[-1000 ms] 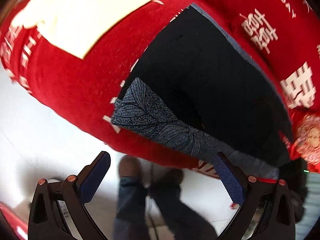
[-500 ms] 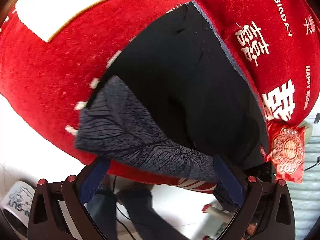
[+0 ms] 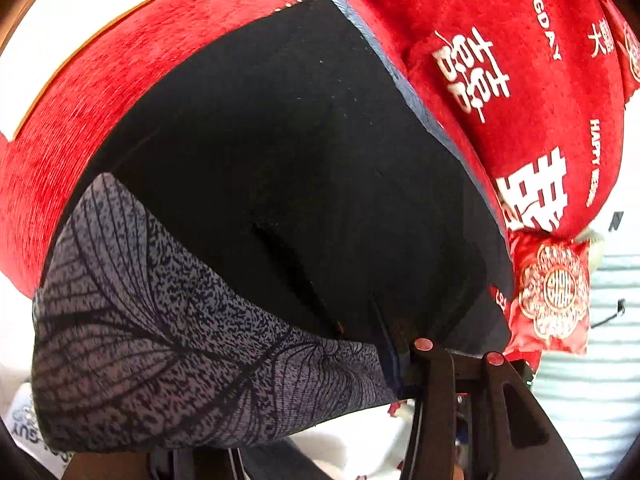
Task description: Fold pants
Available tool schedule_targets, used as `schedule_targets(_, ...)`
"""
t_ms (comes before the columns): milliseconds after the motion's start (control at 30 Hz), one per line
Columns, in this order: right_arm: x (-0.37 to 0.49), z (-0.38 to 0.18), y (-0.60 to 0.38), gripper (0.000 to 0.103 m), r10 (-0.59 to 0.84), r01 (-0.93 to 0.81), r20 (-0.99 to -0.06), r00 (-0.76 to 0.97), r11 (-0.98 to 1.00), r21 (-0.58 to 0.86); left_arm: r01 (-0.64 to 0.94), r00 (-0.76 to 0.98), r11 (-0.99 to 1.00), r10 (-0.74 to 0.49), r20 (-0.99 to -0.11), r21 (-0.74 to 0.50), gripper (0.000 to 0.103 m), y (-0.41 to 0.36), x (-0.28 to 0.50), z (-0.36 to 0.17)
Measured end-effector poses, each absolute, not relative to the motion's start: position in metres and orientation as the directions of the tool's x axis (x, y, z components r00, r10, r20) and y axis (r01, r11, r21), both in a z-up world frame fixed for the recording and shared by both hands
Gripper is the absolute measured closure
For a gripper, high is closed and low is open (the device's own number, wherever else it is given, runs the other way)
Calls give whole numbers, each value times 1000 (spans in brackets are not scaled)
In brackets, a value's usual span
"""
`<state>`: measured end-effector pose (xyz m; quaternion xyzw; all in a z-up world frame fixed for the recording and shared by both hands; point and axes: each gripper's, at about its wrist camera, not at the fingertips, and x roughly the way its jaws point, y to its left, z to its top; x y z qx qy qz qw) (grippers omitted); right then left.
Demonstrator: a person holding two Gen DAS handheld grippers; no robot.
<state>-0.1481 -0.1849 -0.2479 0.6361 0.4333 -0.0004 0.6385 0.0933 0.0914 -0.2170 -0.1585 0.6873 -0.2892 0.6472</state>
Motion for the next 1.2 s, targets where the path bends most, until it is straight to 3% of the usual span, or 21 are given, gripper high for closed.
schedule_targets(167,-200,-271,-204,59,468,602,-559,684,69,795,200,-150,794,-554,-819,-574,54,88,93,-220)
schedule_targets(367,-217,-292,-219,55,374,514,-433,820,-152,844,225,-173,812,-511,-842,-539,54,82,92,-230)
schedule_targets(400,-219,-294,-218,59,364,508,-423,830,-177,843,226,-173,816,-504,-846,-532,55,83,93,-232)
schedule_targets(433,-221,-292,-218,83,348,510,-430,834,-187,839,226,-173,817,-503,-847,-531,60,84,93,-231)
schedule_targets(467,-224,-288,-218,97,334,519,-444,831,-181,836,227,-168,819,-499,-850,-526,68,84,94,-228)
schedule_targets(833,-175,-190,-277,97,359,503,-498,789,88,860,275,-90,778,-564,-821,-565,68,54,132,-154)
schedule_targets(1000,-109,-175,-335,97,414,473,-501,760,176,863,278,-16,777,-584,-812,-565,68,9,180,-130)
schedule_targets(1200,-7,-190,-408,97,505,489,-565,653,289,823,298,82,832,-510,-856,-467,68,-56,247,-145)
